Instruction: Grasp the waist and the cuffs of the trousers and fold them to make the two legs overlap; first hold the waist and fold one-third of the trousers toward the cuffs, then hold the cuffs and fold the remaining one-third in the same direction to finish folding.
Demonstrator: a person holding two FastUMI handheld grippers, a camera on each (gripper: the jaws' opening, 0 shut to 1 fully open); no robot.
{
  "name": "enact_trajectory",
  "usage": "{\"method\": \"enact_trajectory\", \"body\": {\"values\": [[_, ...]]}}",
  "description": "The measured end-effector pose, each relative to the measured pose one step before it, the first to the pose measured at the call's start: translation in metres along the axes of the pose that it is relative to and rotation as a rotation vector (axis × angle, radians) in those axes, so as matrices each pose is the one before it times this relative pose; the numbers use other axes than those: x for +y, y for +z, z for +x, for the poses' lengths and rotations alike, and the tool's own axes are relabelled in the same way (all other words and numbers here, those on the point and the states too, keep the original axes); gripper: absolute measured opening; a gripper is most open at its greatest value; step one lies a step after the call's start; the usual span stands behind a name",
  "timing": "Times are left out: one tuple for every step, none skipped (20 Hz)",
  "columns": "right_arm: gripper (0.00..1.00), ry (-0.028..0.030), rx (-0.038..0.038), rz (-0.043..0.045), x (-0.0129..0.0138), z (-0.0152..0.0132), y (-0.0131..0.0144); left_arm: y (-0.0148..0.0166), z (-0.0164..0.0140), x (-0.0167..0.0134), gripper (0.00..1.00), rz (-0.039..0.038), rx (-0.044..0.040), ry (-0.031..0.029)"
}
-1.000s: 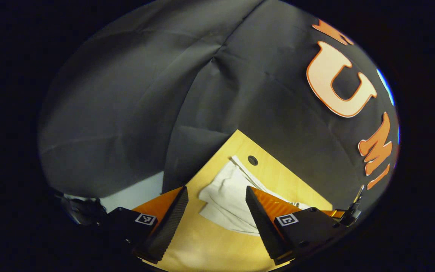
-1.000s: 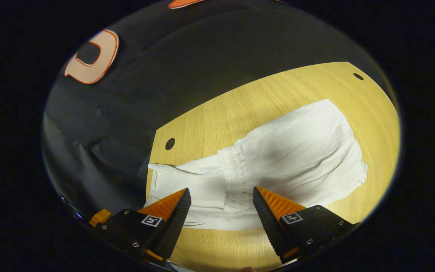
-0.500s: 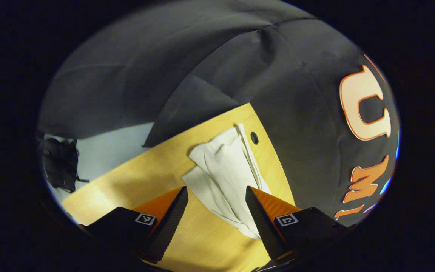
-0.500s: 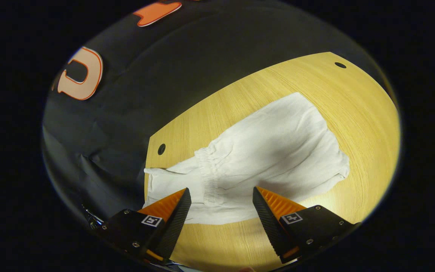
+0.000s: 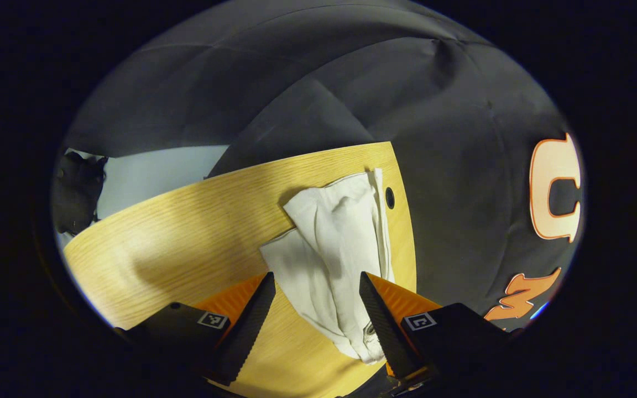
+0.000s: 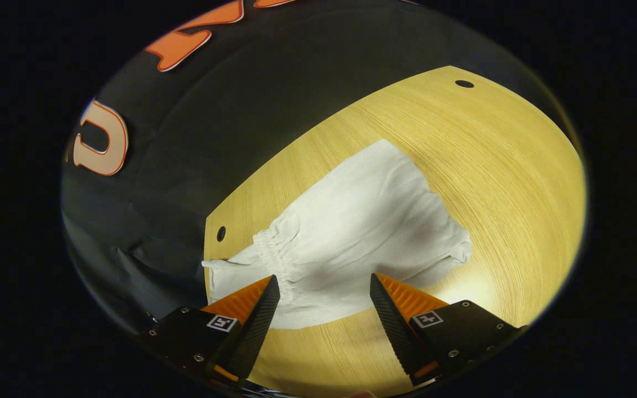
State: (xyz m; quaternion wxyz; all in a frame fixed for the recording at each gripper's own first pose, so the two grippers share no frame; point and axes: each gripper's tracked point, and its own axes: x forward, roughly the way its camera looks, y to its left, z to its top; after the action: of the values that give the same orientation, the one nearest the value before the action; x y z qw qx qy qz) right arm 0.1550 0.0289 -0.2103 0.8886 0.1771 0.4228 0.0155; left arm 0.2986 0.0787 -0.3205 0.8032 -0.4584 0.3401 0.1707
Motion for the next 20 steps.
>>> {"method": "enact_trajectory", "body": {"values": [[0.99,-0.00943,-0.00294,0.00776,-0.00561,0.00020,0.00201,0.00025,0.00335,-0.00059,0.99,-0.00733,-0.00075,-0.00029],[0.99,-0.00849,0.00037,0.00656,-0.00433,0.00120,0.00053,0.00161,0.00347,0.00023,1.00,-0.00497,-0.00463,0.00018],[0.99,-0.00432,0.00123,0.00789,-0.00365,-0.00179,0.00083,0.00093,0.00479,-0.00107,0.99,-0.00322,-0.00274,-0.00074],[0.99,-0.00091,0.00471,0.00606,-0.00198,-0.00084,0.00055,0.00047,0.00170,-0.00084,0.99,-0.00054,-0.00115,0.00092],[0.99,0.00117,0.00416,0.00679,-0.00156,-0.00034,-0.00103,0.00219,0.00306,-0.00192,0.99,-0.00019,-0.00276,0.00166],[0.99,-0.00060,0.00428,0.00530,-0.00111,0.00082,-0.00018,0.00177,0.00449,-0.00207,1.00,0.00155,-0.00178,-0.00117],[0.99,0.00000,0.00311,0.00360,-0.00232,0.00007,0.00003,0.00085,0.00447,-0.00272,1.00,0.00409,-0.00138,-0.00160],[0.99,-0.00064,0.00098,0.00223,-0.00208,-0.00215,0.00137,0.00134,0.00382,-0.00354,0.99,0.00318,0.00242,-0.00838],[0.99,0.00017,0.00091,0.00330,-0.00081,-0.00057,0.00029,0.00084,0.00453,-0.00440,1.00,0.00536,0.00243,-0.00614],[0.99,0.00184,0.00172,0.00542,-0.00150,-0.00010,0.00067,0.00009,0.00384,-0.00315,1.00,0.00572,0.00023,-0.00662],[0.99,0.00206,0.00096,0.00685,-0.00046,-0.00146,0.00046,-0.00107,0.00394,-0.00353,0.98,0.00950,0.00463,-0.00281],[0.99,0.00103,-0.00053,0.00714,-0.00092,0.00012,0.00085,-0.00050,0.00436,0.00042,1.00,0.01688,0.00544,0.01068],[0.99,-0.00017,0.00134,0.00665,-0.00212,-0.00038,0.00139,-0.00105,0.00355,0.00401,0.93,0.01518,0.00699,0.01986],[0.99,-0.00053,0.00108,0.00775,-0.00227,0.00048,-0.00060,-0.00097,0.00443,-0.00341,0.80,0.00468,0.00045,-0.00728],[0.99,-0.00034,0.00250,0.00694,-0.00250,0.00099,0.00031,-0.00037,0.00290,0.00460,0.79,0.00640,0.00367,0.02028],[0.99,-0.00125,0.00065,0.00540,-0.00238,-0.00055,-0.00007,0.00097,0.00769,0.00923,0.57,-0.00551,-0.01040,0.03692],[0.99,-0.00029,0.00185,0.00308,-0.00258,0.00027,-0.00055,0.00061,0.00611,-0.00392,0.34,-0.02130,0.00080,-0.02479],[0.98,-0.00046,-0.00008,0.00258,-0.00170,-0.00013,-0.00039,0.00088,-0.00119,-0.00447,0.12,-0.00749,0.00004,-0.01710],[0.98,0.00056,0.00000,0.00165,-0.00309,-0.00136,0.00154,-0.00128,-0.00105,0.00129,0.06,0.00176,-0.00945,-0.00446],[0.99,0.00067,-0.00106,0.00160,-0.00103,-0.00071,0.00093,0.00052,-0.00363,-0.00136,0.04,0.02229,-0.00631,-0.00018]]}}
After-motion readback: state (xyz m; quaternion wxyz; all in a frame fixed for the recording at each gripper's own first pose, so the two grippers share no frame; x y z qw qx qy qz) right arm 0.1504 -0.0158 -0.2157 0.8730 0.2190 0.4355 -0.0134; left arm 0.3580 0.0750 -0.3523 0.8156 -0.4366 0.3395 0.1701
